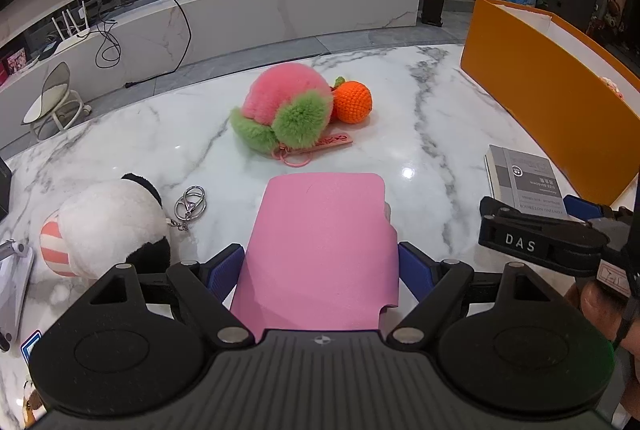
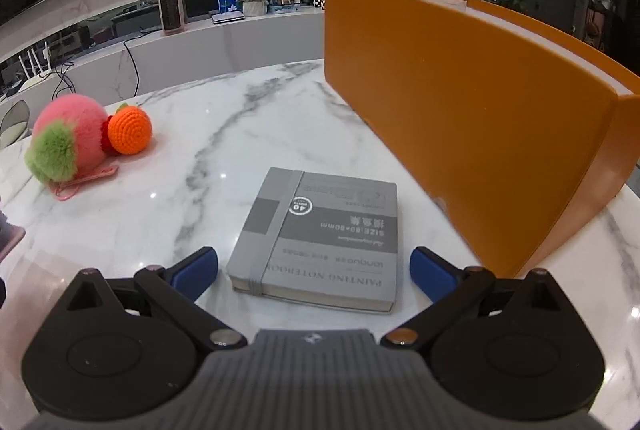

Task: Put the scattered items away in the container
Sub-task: 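Lift the grey notebook with the right gripper while the left gripper carries the pink wallet toward the orange box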

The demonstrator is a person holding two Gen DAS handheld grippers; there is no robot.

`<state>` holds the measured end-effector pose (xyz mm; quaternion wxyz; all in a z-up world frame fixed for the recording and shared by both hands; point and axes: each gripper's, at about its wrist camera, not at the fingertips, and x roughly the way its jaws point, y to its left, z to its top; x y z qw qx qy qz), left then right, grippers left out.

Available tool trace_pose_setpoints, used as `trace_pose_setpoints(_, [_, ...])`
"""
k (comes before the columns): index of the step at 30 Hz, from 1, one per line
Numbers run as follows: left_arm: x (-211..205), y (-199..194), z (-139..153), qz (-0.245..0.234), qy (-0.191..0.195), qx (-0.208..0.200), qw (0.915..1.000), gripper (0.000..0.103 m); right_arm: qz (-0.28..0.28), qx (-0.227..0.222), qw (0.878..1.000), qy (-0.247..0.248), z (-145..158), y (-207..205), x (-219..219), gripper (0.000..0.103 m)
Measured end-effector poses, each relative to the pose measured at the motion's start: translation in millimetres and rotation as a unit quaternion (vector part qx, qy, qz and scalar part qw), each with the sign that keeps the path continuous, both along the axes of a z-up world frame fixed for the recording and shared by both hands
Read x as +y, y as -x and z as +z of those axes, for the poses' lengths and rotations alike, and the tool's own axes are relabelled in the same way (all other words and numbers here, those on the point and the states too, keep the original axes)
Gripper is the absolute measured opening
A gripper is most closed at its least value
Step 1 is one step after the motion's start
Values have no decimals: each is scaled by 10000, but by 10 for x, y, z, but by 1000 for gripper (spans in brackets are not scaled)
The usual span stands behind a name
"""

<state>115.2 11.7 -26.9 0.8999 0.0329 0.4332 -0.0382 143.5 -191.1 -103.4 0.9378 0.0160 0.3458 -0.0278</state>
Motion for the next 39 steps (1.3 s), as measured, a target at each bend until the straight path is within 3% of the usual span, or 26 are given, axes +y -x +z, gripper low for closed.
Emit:
trace_pose_setpoints(2, [0, 3, 3, -2, 1, 2, 10000, 96, 87, 16, 10000, 32, 13, -3, 7, 101])
trace_pose_setpoints(4, [1, 8, 11, 7, 2, -10, 10000, 96, 193, 41, 9998, 76, 33, -1, 14, 87])
trace_pose_setpoints(11, [-5, 19, 38, 35, -26, -36, 10000, 96, 550, 236, 9981, -177, 104, 2, 27, 86])
trace_pose_setpoints(20, [-45, 69, 210, 45, -26, -307, 9995, 96, 1031, -552, 9928, -248, 525, 124, 136, 84])
trace_pose_setpoints(29, [-146, 86, 313, -7, 59, -370, 9993, 96, 879, -798, 9912, -584, 859, 53, -80, 84])
trace_pose_setpoints(39, [-487, -140, 727, -245, -77, -613, 9978, 96, 532, -1400, 9849, -872, 1286, 35, -412, 84])
